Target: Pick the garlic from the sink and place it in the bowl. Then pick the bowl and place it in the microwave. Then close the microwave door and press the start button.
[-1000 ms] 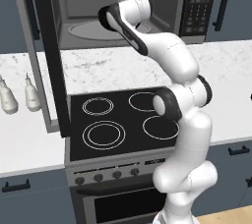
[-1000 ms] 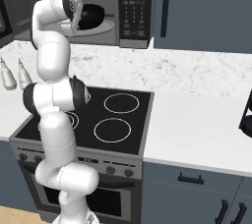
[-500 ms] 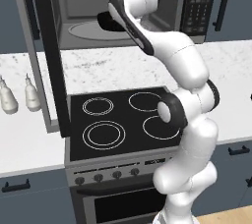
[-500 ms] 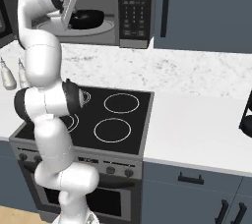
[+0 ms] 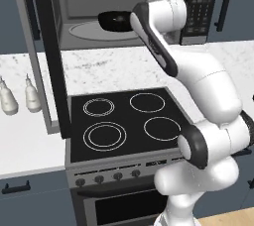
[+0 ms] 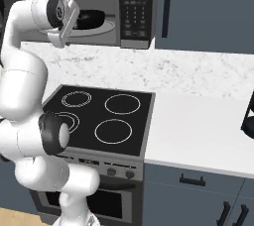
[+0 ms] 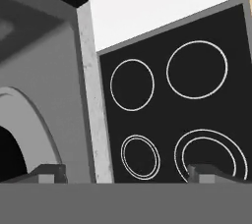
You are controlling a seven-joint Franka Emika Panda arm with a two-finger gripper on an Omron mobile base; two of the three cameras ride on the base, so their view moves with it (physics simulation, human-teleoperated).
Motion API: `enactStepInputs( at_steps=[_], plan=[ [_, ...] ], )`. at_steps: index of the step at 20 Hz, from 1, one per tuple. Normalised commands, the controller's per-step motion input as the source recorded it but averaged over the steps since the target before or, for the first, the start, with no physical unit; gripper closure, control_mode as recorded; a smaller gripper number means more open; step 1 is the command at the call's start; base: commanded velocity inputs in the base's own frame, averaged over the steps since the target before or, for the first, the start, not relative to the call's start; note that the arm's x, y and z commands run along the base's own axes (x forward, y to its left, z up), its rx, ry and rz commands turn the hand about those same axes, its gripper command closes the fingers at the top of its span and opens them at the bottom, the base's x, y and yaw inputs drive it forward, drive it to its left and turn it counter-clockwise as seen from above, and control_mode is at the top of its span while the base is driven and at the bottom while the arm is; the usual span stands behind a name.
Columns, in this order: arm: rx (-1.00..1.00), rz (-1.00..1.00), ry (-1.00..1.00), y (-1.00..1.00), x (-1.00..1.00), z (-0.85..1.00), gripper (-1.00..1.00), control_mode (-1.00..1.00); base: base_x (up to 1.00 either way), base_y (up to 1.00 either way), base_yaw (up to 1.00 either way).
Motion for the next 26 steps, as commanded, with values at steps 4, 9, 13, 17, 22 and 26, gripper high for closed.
enactStepInputs(
  at_steps=[4,9,13,17,22,26],
  plan=[
    [0.0,0.08,-0.12,-0.17,-1.0,-0.64,-1.0,-1.0,0.0,0.0,0.0],
    [-0.16,0.31,0.0,0.43,-1.0,-1.0,-1.0,-1.0,0.0,0.0,0.0],
    [-0.21,0.34,-0.03,0.88,-1.0,-0.81,-1.0,-1.0,0.0,0.0,0.0],
    [-0.09,0.15,-0.12,0.57,-1.0,-0.24,-1.0,-1.0,0.0,0.0,0.0],
    [0.0,-0.02,-0.12,0.32,-1.0,-0.01,-1.0,-1.0,0.0,0.0,0.0],
    [0.0,-0.11,-0.19,0.53,-1.0,-0.01,-1.0,-1.0,0.0,0.0,0.0]
  ],
)
